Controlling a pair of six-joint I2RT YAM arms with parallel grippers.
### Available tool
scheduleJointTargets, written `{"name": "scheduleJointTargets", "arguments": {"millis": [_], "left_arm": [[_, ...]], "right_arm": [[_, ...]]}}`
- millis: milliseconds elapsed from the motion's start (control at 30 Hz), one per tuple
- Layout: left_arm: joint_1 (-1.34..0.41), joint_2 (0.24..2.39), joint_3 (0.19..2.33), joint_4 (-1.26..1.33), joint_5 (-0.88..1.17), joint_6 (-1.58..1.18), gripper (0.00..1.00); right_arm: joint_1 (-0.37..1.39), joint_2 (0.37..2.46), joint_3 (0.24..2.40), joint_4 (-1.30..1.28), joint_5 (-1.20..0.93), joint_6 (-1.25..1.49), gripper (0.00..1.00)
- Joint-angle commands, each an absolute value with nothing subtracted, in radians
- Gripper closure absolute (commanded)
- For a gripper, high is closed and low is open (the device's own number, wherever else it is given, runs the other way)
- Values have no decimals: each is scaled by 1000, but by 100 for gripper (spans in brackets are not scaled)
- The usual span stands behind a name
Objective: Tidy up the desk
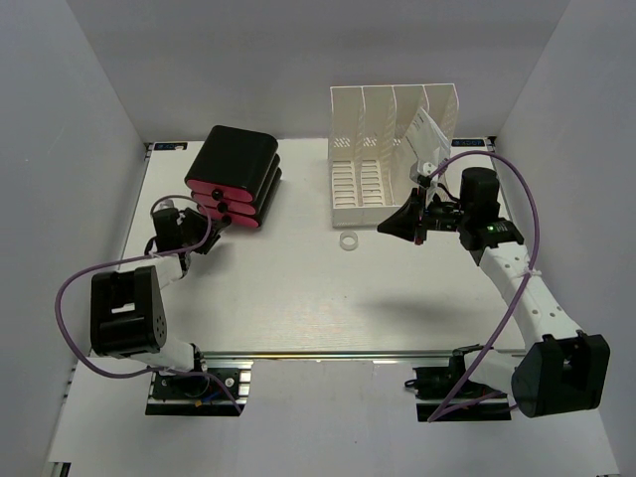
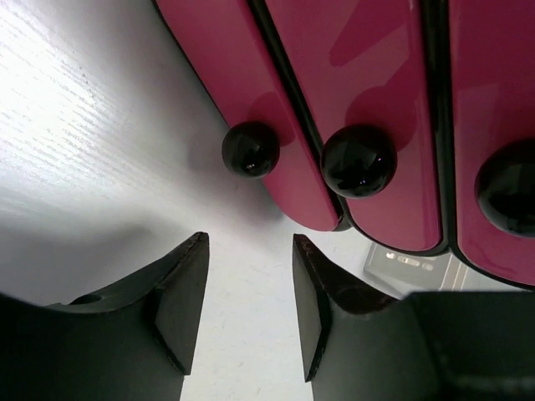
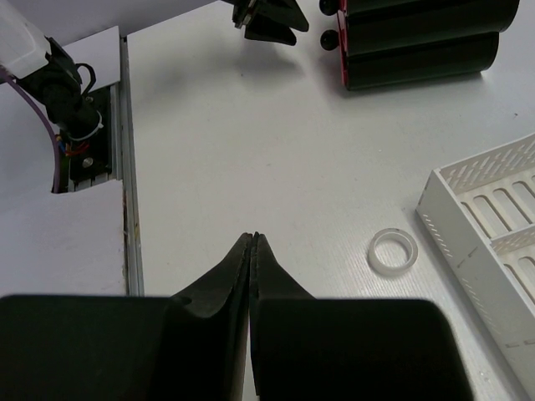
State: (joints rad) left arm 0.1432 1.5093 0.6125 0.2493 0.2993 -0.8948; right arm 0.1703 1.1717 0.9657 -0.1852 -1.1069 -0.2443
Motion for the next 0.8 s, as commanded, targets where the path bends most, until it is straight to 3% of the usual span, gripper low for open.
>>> {"name": "scheduleJointTargets", "arguments": {"millis": [0,267,500,767], "left_arm": [[162,1493,594,354,337,-858,45],[184,1535,617,360,405,-690,50],[184,1592,649,368,520,-493,62],[184,1560,592,497,486,-374,59]], "right_arm": [[166,1177,963,-204,-1135,-267,100],[169,1189,966,-210,-1138,-275,100],[167,1198,969,-221,-1138,-285,100],[167,1201,971,-229,-1141,-296,100]]}}
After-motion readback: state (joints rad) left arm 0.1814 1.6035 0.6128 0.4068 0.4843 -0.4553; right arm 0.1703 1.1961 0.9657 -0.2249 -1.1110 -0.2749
